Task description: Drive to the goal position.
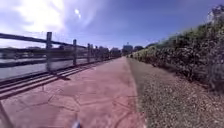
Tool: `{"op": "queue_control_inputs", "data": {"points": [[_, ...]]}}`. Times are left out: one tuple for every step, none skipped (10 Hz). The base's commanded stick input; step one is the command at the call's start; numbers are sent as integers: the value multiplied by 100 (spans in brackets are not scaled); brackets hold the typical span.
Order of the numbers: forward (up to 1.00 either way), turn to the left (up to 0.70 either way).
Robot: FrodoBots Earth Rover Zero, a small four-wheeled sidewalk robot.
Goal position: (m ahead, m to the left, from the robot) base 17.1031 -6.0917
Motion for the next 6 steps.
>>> {"op": "queue_control_inputs", "data": {"points": [[70,0],[70,0],[70,0],[70,0],[70,0],[70,0]]}}
